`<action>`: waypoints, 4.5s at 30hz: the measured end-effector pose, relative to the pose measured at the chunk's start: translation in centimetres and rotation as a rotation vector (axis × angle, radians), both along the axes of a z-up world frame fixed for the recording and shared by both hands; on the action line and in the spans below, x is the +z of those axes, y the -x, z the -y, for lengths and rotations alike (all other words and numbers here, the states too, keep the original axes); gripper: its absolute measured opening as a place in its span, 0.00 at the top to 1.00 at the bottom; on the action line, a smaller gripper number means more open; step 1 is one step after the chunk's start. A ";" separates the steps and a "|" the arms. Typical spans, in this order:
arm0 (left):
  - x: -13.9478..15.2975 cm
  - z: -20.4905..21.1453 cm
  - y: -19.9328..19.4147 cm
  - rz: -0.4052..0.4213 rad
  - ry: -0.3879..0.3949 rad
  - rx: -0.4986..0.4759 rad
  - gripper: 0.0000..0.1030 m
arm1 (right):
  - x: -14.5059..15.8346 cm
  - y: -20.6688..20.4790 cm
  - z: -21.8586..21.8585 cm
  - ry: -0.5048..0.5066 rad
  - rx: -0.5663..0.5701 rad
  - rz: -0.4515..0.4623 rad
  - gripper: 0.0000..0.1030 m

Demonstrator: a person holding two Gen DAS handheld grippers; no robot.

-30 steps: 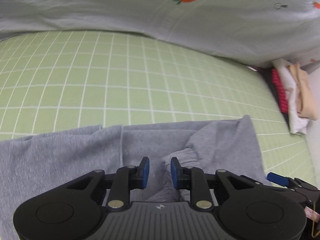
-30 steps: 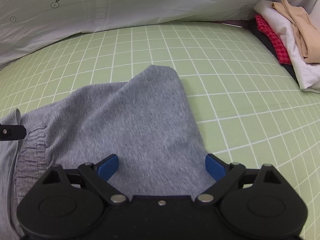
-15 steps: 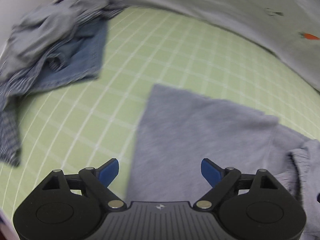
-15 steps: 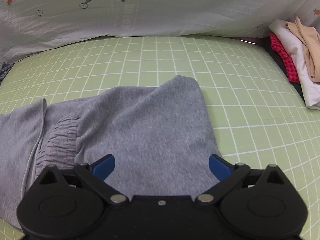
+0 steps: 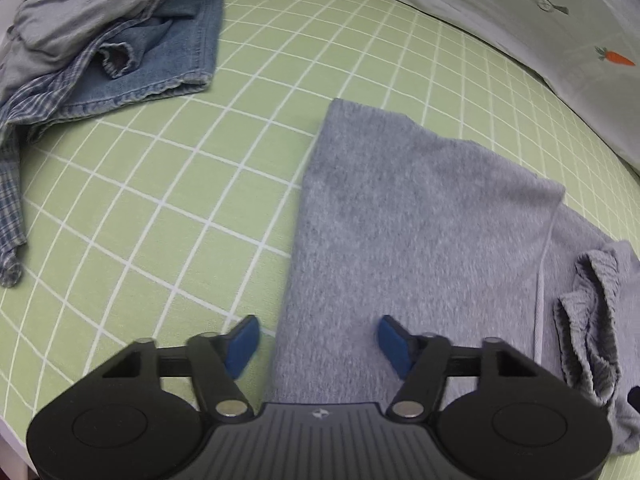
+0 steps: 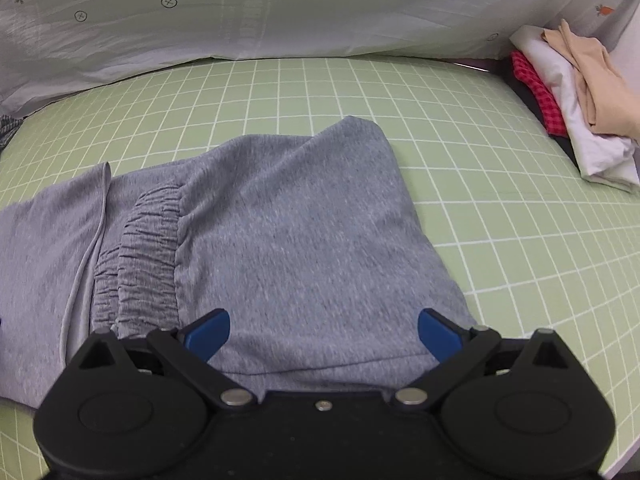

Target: Fold clothes

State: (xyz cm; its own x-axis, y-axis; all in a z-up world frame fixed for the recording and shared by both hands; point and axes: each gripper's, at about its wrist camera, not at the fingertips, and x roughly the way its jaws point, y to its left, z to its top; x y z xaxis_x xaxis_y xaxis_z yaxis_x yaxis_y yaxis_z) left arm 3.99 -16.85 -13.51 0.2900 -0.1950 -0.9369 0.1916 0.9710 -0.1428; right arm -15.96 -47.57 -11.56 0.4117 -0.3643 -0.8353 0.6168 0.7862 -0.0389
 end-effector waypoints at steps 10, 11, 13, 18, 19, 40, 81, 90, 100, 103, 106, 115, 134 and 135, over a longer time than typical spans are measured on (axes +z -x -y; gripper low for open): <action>2.3 0.7 -0.1 0.047 0.143 -0.114 0.87 | 0.6 2.1 -1.0 0.002 -0.069 0.021 0.02; 2.9 1.0 0.1 0.063 0.171 -0.128 0.88 | 0.7 2.4 -1.0 0.000 -0.076 0.025 0.02; 4.3 2.0 0.3 0.086 0.223 -0.153 0.88 | 0.7 2.8 -0.8 -0.008 -0.084 0.035 0.02; 7.1 5.5 1.3 0.123 0.332 -0.213 0.90 | 1.1 4.2 0.1 -0.025 -0.095 0.070 0.02; 7.8 6.5 1.7 0.141 0.339 -0.237 0.90 | 1.2 4.6 0.4 -0.024 -0.096 0.078 0.02; 7.5 25.3 14.5 0.155 0.254 -0.377 0.16 | 2.0 13.8 12.2 -0.021 -0.029 0.130 0.00; 0.1 16.5 4.5 0.011 0.014 -0.212 0.00 | -1.9 -7.6 3.9 -0.144 0.400 0.059 0.82; -0.2 16.9 2.9 -0.044 0.025 -0.216 0.00 | 0.7 -6.8 1.7 0.041 0.530 0.078 0.93; 3.9 18.8 4.4 0.088 0.045 -0.303 0.00 | 6.3 -3.5 2.3 0.136 0.523 0.218 0.93; 4.5 19.8 5.1 0.087 0.084 -0.329 0.00 | 5.6 -2.2 5.1 0.101 0.408 0.180 0.93; 4.0 20.5 5.6 0.055 0.110 -0.348 0.00 | 3.8 -1.3 8.6 0.041 0.266 0.107 0.90; 1.7 20.7 6.1 -0.047 0.169 -0.358 0.00 | -1.7 0.4 13.3 -0.306 0.021 0.138 0.27; 2.6 23.7 8.7 -0.097 0.352 -0.472 0.65 | 0.5 0.1 8.9 -0.322 0.112 0.229 0.82; 3.1 24.0 9.0 -0.093 0.363 -0.490 0.66 | 1.1 0.5 8.7 -0.315 0.110 0.242 0.82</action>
